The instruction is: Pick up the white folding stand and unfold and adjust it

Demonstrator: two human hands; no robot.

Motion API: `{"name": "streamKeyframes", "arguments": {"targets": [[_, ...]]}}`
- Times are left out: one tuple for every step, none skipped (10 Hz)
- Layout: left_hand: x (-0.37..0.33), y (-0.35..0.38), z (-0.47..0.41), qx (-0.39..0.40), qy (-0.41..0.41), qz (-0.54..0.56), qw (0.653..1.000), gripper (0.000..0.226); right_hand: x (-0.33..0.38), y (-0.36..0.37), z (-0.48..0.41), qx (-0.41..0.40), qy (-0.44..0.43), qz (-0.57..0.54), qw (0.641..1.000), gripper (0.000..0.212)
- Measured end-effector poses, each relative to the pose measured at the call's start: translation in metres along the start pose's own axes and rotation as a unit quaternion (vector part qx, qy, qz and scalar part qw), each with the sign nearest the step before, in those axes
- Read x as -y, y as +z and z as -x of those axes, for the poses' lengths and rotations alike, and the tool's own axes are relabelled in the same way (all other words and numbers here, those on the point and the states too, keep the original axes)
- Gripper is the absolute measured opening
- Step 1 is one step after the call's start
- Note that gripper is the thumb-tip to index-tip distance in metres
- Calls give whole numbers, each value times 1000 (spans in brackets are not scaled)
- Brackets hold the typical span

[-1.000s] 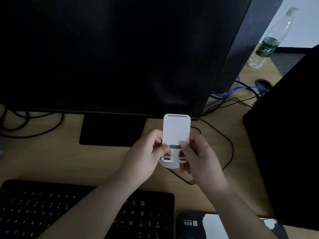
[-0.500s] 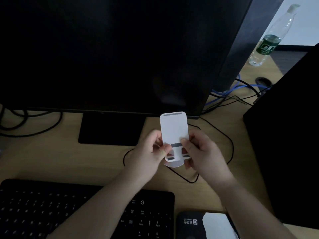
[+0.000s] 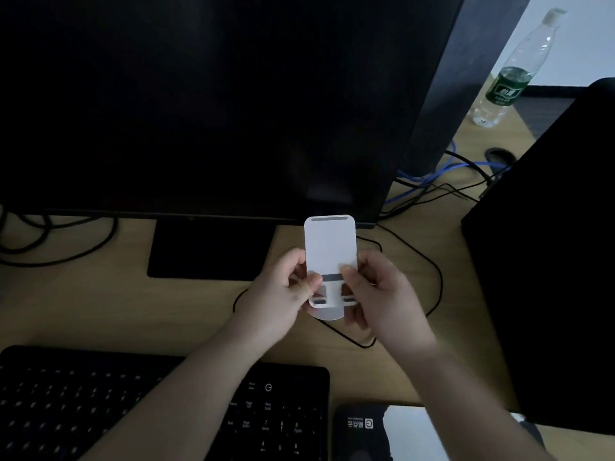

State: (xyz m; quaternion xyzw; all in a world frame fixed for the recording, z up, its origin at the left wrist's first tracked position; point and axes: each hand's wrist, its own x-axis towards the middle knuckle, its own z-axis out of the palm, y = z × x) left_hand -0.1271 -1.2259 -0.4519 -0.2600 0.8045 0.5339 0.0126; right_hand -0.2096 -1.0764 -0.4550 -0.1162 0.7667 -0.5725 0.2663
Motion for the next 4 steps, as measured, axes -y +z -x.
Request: {"name": "streamKeyframes", "arguments": {"targets": [[0,1,-1,-17,4,1,1000,14,-2,3,4,-1,-4,-16,1000,11],[-4,-3,0,-24,16,-40,999,20,-1,6,5,-6,7,-30,1000,8],[-6,-4,4,-63,29,-85,994,26,3,3,4,-8,18,7,1000,12],[-8,-9,12,-128,35,-113,985,36,8,-6,11,-23,17,30,999,21]]}}
